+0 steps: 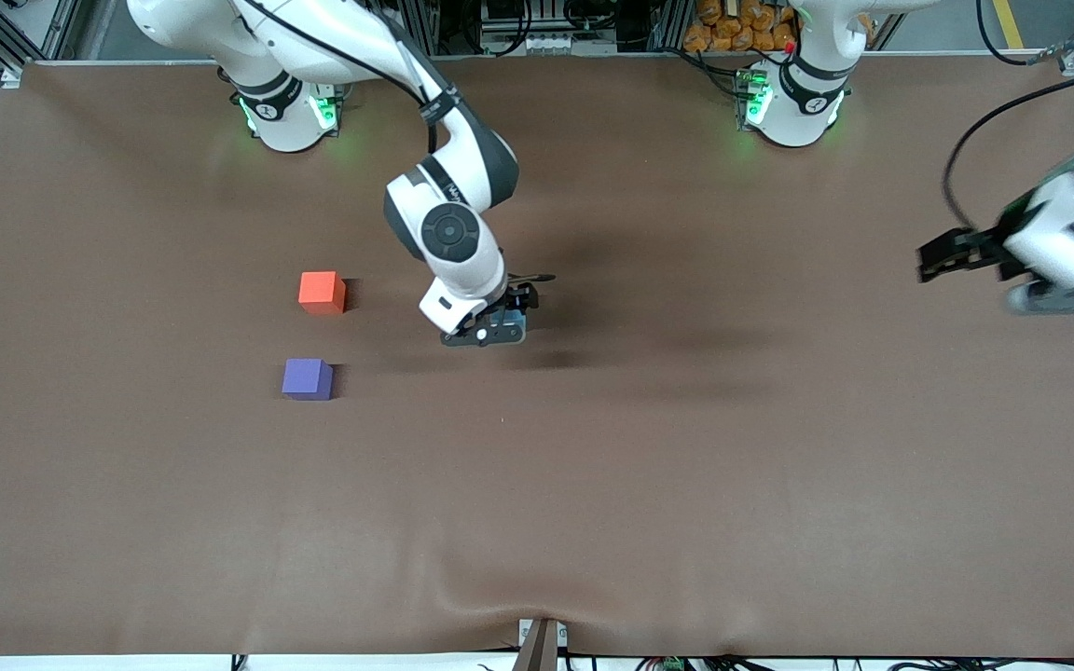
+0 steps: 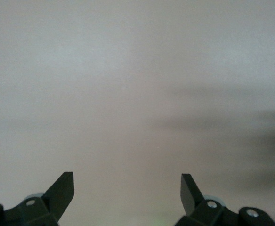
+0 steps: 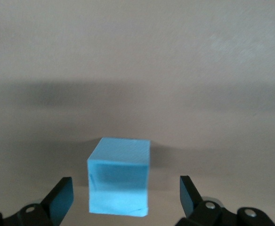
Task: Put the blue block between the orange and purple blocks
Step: 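Grasp the blue block with the right gripper while the left withdraws, then carry the blue block with the right gripper toward the orange block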
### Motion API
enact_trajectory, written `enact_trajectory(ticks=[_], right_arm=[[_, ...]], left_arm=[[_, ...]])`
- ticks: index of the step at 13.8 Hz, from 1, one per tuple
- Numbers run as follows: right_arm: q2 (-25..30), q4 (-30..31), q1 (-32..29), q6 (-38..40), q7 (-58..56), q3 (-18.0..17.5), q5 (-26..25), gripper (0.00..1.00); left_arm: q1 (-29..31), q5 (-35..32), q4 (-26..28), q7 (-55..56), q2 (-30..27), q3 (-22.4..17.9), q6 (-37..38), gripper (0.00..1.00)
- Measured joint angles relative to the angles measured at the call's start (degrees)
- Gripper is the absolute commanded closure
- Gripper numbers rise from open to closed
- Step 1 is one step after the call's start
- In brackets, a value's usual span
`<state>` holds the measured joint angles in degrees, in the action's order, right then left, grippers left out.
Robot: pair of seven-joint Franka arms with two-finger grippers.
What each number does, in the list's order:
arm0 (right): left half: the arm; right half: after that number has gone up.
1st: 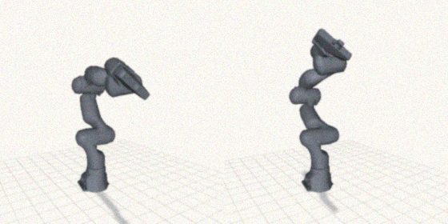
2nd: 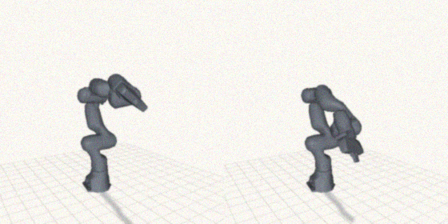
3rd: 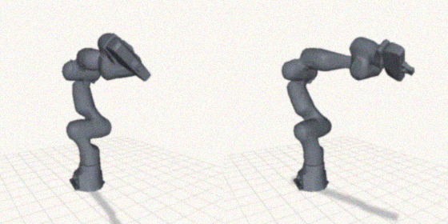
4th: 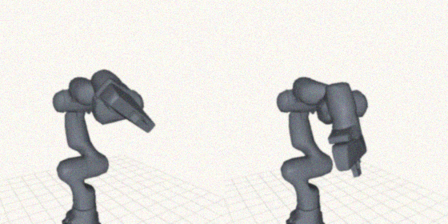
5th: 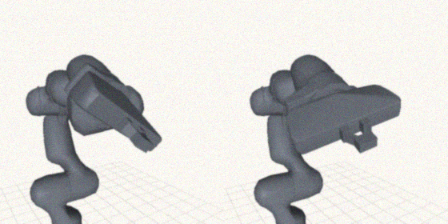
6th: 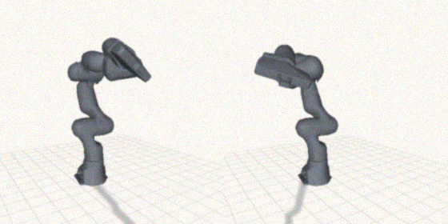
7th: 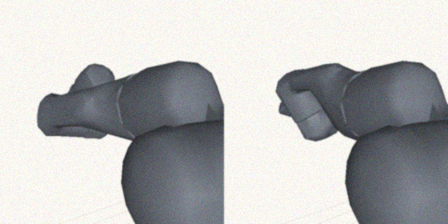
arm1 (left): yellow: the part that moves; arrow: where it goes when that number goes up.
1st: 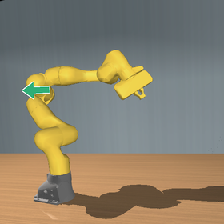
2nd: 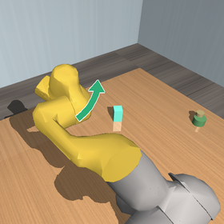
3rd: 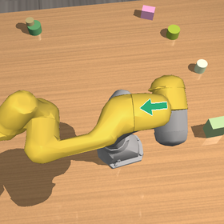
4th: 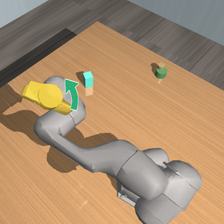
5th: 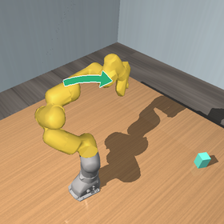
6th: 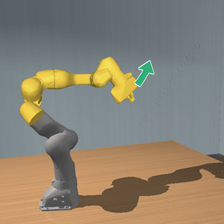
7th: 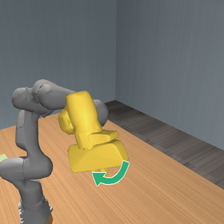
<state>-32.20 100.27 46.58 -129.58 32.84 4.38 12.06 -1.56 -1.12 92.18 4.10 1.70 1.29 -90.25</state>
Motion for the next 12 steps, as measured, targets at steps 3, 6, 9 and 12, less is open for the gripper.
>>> enact_trajectory(ticks=[3,6,9,12], right_arm=[[-2.0,0.2,2.4,-2.1,2.7,0.0,0.0,0.00],[-3.2,0.2,2.7,-2.7,2.7,0.4,-0.2,0.20],[-3.2,0.2,2.7,-2.7,2.7,0.6,-0.2,0.99],[-3.1,0.0,2.7,-2.6,2.8,0.9,-0.2,1.00]], left_arm=[[0.1,0.0,-2.0,0.0,-0.8,0.8,3.1,0.00],[0.0,0.1,-2.0,0.0,-0.7,1.9,3.2,0.00],[0.0,0.5,-2.0,0.1,-0.9,3.5,3.2,0.00],[0.3,1.6,-2.0,0.1,-0.9,3.3,3.3,0.00]])
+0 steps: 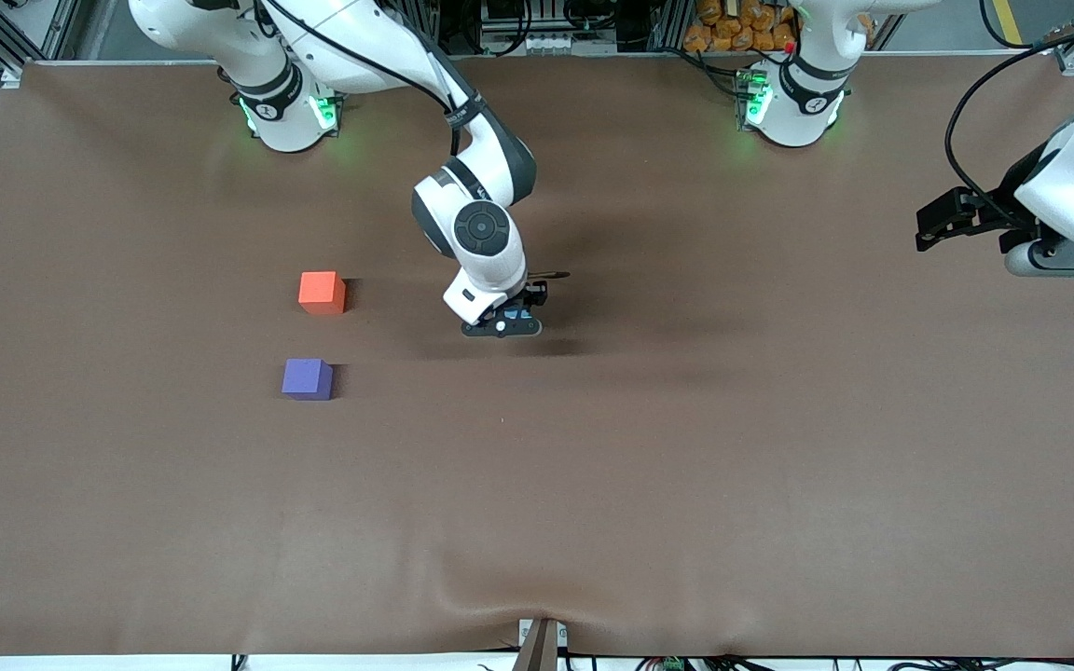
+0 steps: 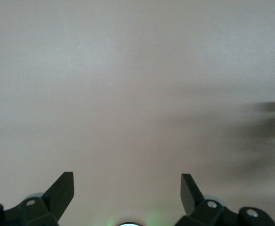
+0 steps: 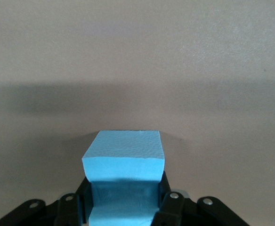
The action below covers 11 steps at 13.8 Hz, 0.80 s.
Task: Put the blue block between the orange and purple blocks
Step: 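Carry the blue block with the right gripper toward the orange block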
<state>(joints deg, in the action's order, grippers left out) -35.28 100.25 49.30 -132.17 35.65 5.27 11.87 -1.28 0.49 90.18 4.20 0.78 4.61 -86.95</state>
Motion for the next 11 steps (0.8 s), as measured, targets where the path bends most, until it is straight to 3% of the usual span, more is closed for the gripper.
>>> enact_trajectory(ticks=[2,5,8,11], right_arm=[[0.3,-0.5,-0.1,1.1,0.0,0.7,0.0,1.00],[4.4,-3.0,-1.8,12.0,-2.4,4.5,-0.1,1.00],[12.0,-3.2,-9.1,21.4,-11.2,6.0,-0.3,1.00],[16.0,1.4,-15.4,22.7,-17.1,6.3,-3.9,1.00]], left_arm=[[0.1,0.1,0.0,0.0,0.0,-0.1,0.0,0.00],[0.3,0.1,0.0,0.2,0.0,-0.2,-0.1,0.00],[1.4,0.1,0.0,0.2,0.0,-0.3,-0.4,0.00],[1.6,0.5,0.0,0.2,0.0,-0.3,-0.8,0.00]])
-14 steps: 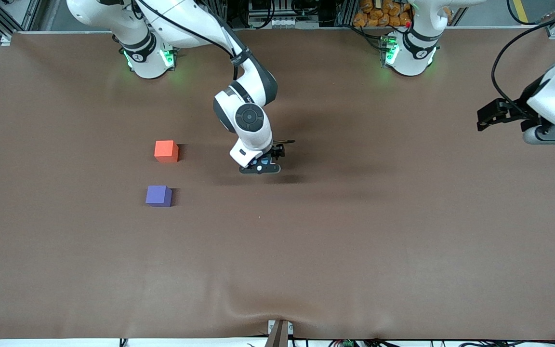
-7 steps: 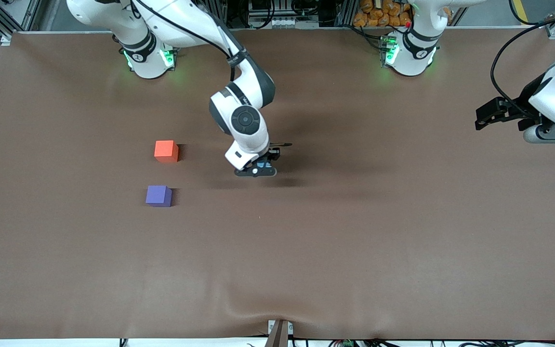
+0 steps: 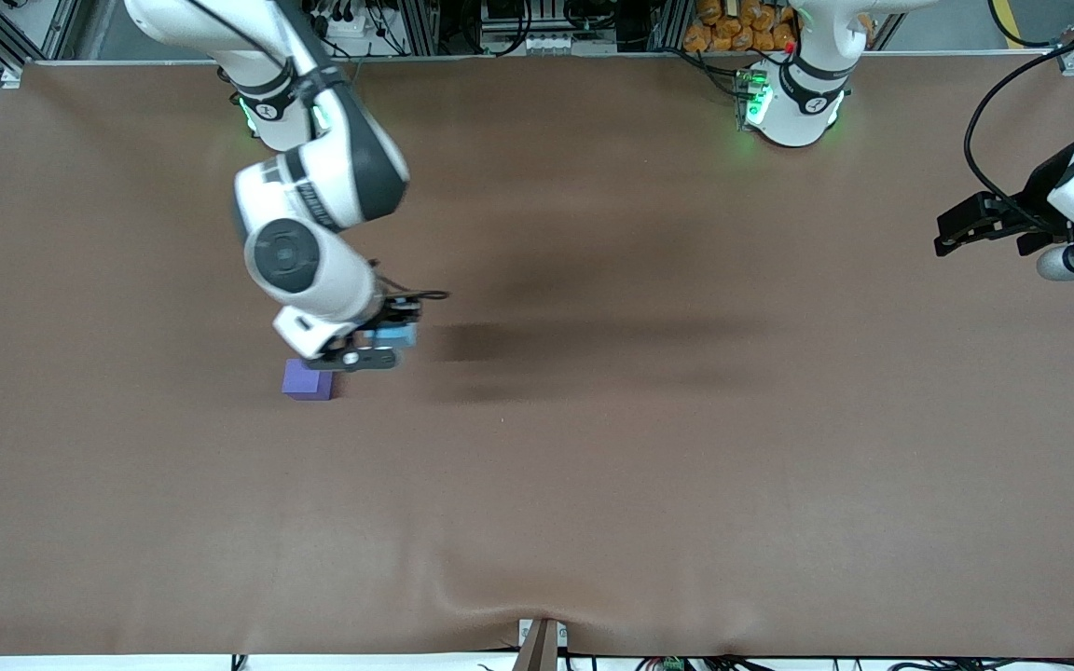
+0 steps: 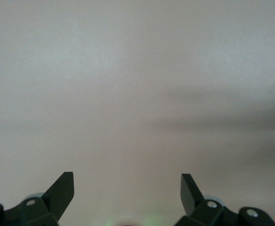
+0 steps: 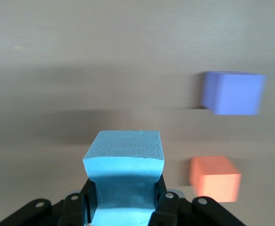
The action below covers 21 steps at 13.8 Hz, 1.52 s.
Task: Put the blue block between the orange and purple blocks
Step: 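Carry the blue block with the right gripper toward the orange block, then lower the blue block between orange and purple blocks, open right gripper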
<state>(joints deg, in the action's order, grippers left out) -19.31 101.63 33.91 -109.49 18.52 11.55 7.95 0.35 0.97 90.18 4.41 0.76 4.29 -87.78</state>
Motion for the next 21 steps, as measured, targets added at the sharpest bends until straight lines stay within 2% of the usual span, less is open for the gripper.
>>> enact_trajectory(ticks=[4,9,14,21], right_arm=[[5.0,8.8,-9.3,-1.7,-7.3,0.2,-0.7,1.00],[8.0,21.2,-13.1,-14.2,-10.4,0.1,-0.7,1.00],[8.0,25.0,-12.9,-20.5,-10.4,-1.0,-0.7,1.00],[6.3,28.4,-12.3,-26.8,-10.5,-1.5,-0.7,1.00]], left_arm=[[-0.1,0.2,0.1,0.0,0.1,0.4,0.0,0.00],[0.3,-0.4,0.3,-0.1,1.3,0.0,-1.5,0.00],[0.3,-1.0,0.2,-5.5,1.0,0.2,-1.5,0.00],[0.3,-2.2,0.3,-5.7,-1.9,0.4,0.5,0.00]])
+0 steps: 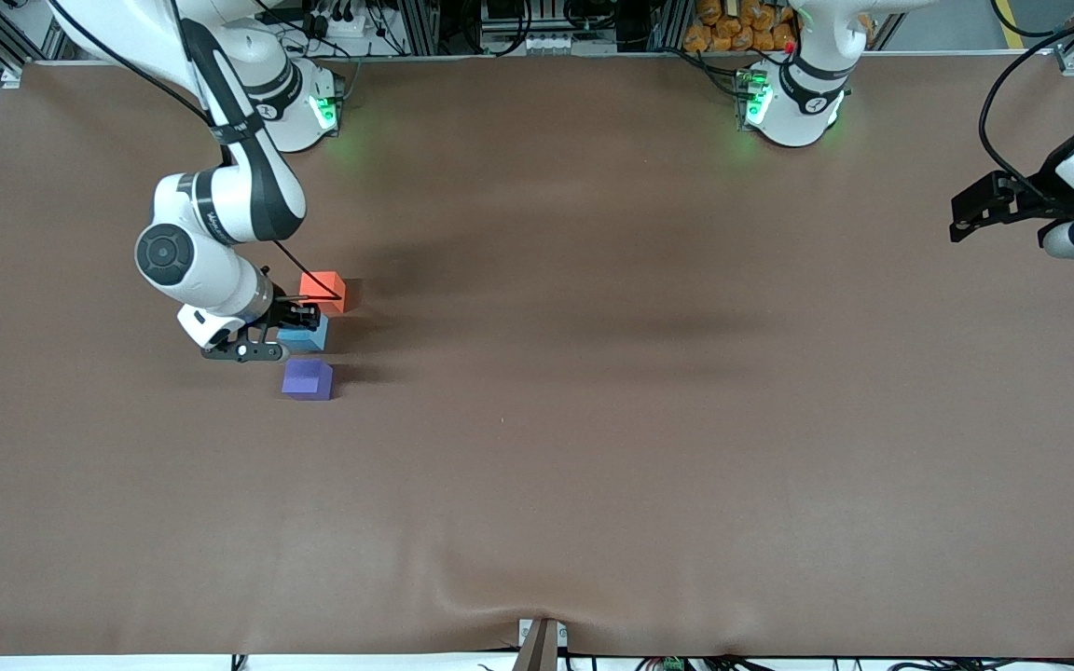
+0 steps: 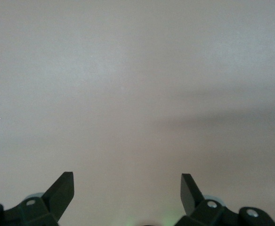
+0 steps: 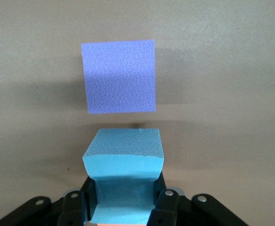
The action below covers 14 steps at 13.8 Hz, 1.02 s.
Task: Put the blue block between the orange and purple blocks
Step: 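Lower the blue block between orange and purple blocks, open right gripper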
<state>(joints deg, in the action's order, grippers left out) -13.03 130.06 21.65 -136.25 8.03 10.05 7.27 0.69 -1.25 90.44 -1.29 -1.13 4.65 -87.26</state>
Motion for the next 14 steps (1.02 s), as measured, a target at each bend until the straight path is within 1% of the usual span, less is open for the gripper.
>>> enact_trajectory(ticks=[5,7,10,11,12,14], right_arm=[[-3.2,0.8,1.9,-4.6,0.0,-0.1,0.0,1.00],[-3.9,0.9,2.0,-5.0,0.0,-0.1,0.0,1.00],[-4.0,1.0,1.9,-5.1,-0.1,0.1,0.0,1.00],[-4.1,1.0,1.9,-5.1,-0.1,0.1,0.0,0.89],[-4.2,1.0,1.9,-5.2,-0.1,0.1,0.0,0.01],[-4.2,1.0,1.9,-5.2,-0.1,0.1,0.0,0.00]], left_arm=[[-0.1,0.5,0.7,2.8,0.0,0.7,0.0,0.00],[-0.1,0.6,1.3,4.1,0.0,1.7,0.1,0.00],[-0.1,0.6,1.4,4.6,0.0,2.0,0.1,0.00],[-0.1,0.6,1.4,4.6,0.0,2.0,0.0,0.00],[-0.1,0.6,1.4,4.6,0.0,2.0,0.0,0.00],[-0.2,0.6,1.1,4.6,-0.1,2.5,0.0,0.00]])
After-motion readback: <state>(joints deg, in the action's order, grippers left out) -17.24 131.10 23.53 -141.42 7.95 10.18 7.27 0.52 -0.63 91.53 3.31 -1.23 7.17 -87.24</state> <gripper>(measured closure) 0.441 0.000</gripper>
